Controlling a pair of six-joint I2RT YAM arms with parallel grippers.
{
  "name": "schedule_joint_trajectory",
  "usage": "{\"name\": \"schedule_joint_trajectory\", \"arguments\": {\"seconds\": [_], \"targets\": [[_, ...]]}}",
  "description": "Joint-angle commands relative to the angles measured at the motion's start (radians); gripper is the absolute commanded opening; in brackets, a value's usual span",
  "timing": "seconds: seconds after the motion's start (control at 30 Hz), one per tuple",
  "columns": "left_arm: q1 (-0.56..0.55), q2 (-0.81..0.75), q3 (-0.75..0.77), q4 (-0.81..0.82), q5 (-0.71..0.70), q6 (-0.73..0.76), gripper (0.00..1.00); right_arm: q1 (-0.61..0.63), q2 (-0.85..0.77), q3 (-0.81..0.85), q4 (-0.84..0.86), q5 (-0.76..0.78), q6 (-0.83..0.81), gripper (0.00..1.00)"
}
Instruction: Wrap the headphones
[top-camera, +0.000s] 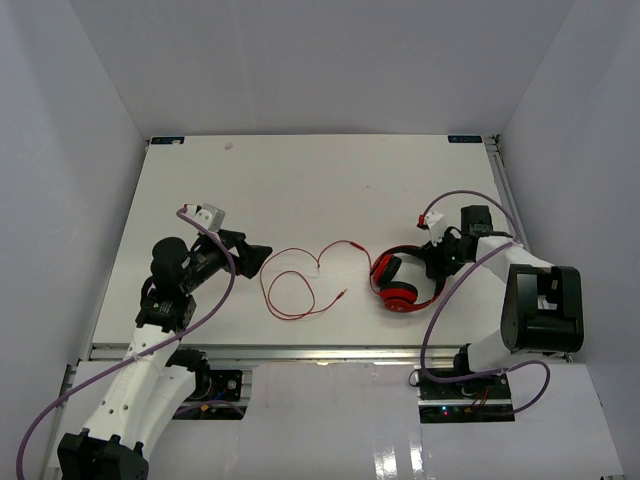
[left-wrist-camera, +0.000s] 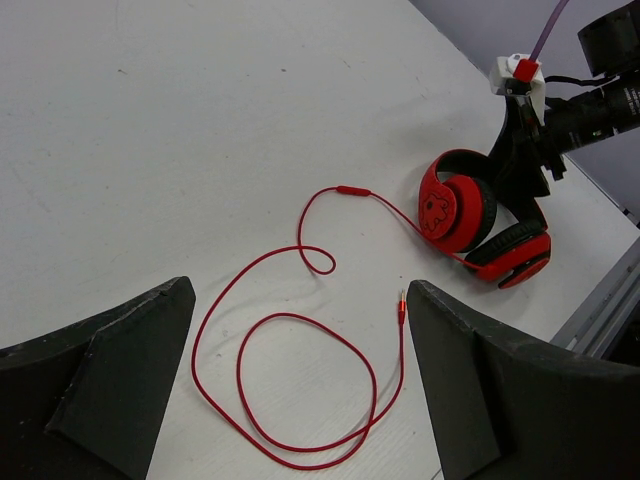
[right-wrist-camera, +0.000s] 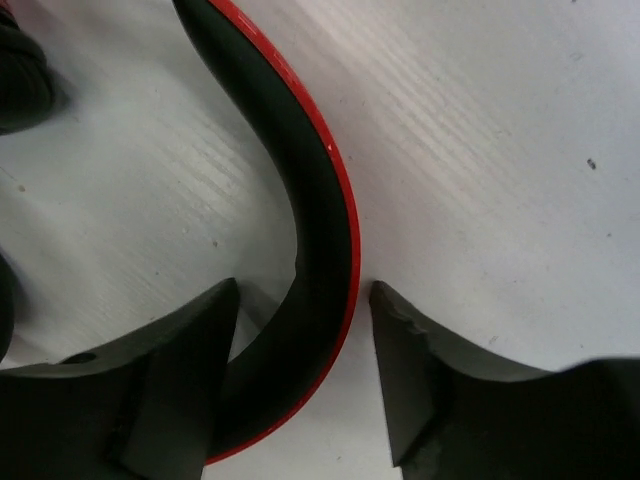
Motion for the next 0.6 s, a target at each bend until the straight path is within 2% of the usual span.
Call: {"name": "schedule_joint_trajectory", "arguments": {"seconds": [0.0,0.17,0.23,0.3,0.33,0.4,0.57], "targets": [[0.005,-0.003,-0.004,0.013,0.021,-0.007,0.98,0.053,0.048,0.025,0.023,0.054,0.008,0.41],[0.005,0.034,0.000,0.014,-0.038,-0.085,0.98,0.058,0.049,0.035,0.018,0.029,0.022,0.16],[0.004,0.073,0.005,0.030,0.014,-0.100,0.98,0.057,0.010,0.051,-0.007,-0.022,0.043,0.08],[0.003,0.105,0.004,0.069,0.115,-0.084,0.98,0.057,-0.040,0.081,-0.044,-0.123,0.096,0.08],[0.001,0.120,-0.009,0.108,0.205,-0.059,0.95,0.057,-0.085,0.112,-0.073,-0.156,0.116,0.08],[-0.025,0.133,-0.021,0.144,0.255,-0.034,0.85,0.057,-0.144,0.159,-0.099,-0.272,0.179,0.08],[-0.267,0.053,-0.106,0.275,0.136,0.116,0.89,0.071,-0.257,0.319,-0.120,-0.491,0.398,0.08]]}}
